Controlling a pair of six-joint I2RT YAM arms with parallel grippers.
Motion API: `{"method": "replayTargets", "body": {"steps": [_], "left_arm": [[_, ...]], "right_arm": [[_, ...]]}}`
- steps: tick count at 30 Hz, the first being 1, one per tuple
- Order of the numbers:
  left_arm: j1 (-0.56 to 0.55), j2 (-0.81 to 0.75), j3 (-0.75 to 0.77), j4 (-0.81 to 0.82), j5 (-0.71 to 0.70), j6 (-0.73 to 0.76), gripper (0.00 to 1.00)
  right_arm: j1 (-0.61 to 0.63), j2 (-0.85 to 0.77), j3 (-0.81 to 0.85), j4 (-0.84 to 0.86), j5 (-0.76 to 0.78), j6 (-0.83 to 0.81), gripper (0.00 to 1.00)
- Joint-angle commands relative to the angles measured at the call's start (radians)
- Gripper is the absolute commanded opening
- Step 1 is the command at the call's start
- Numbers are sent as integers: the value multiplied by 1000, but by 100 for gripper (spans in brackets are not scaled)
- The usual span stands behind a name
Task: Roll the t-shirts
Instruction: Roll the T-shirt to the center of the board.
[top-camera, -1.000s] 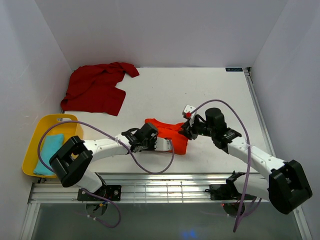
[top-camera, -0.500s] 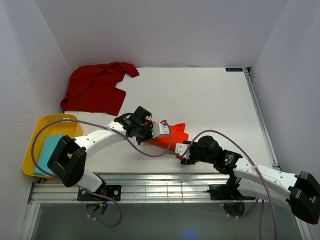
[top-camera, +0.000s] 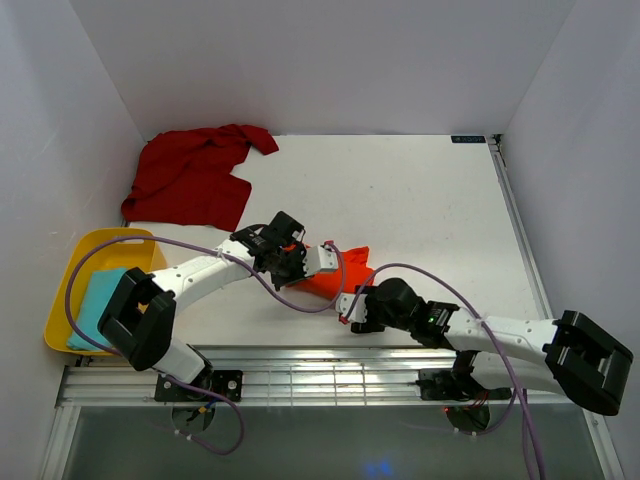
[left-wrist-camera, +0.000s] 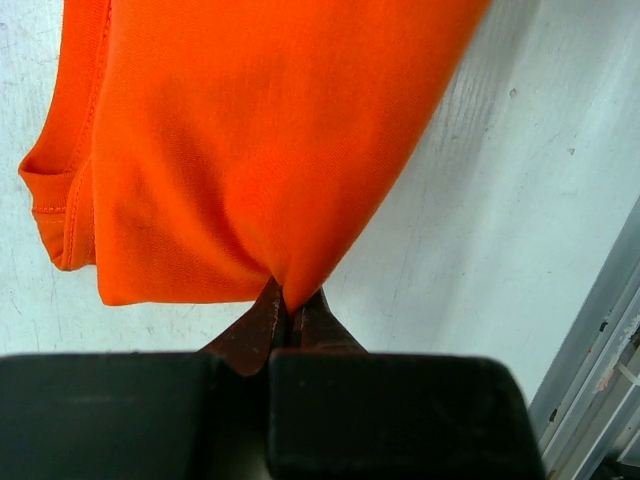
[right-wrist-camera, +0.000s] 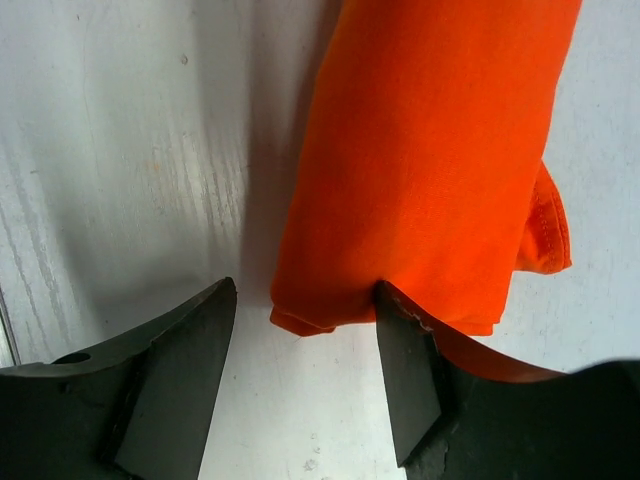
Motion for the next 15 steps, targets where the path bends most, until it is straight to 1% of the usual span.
{"method": "replayTargets", "body": {"steps": [1, 3, 5, 6, 7, 10, 11, 12, 14, 15], "left_arm": [[7, -25, 15, -6, 36, 7, 0], [8, -28, 11, -1, 39, 8, 0], [8, -28, 12, -4, 42, 8, 0], [8, -28, 14, -11, 44, 8, 0], [8, -28, 18, -20, 44, 10, 0], [24, -34, 34, -73, 70, 33, 0], [30, -41, 40, -92, 85, 48, 0], [37, -41, 49, -151, 101, 63, 0], [38, -41, 48, -217, 136, 86, 1], [38, -44, 40, -265, 144, 102, 1]], "right_arm": [[14, 24, 10, 48, 91, 16, 64], [14, 56, 14, 68, 125, 24, 63], [12, 95, 25, 64, 145, 43, 23], [11, 106, 45, 49, 153, 50, 10], [8, 117, 57, 29, 147, 56, 8], [-9, 111, 85, -30, 89, 52, 8], [-20, 84, 94, -48, 58, 52, 8], [-33, 67, 118, -95, -29, 52, 8], [-96, 13, 149, -152, -156, 47, 8], [-119, 1, 166, -230, -283, 43, 8]]}}
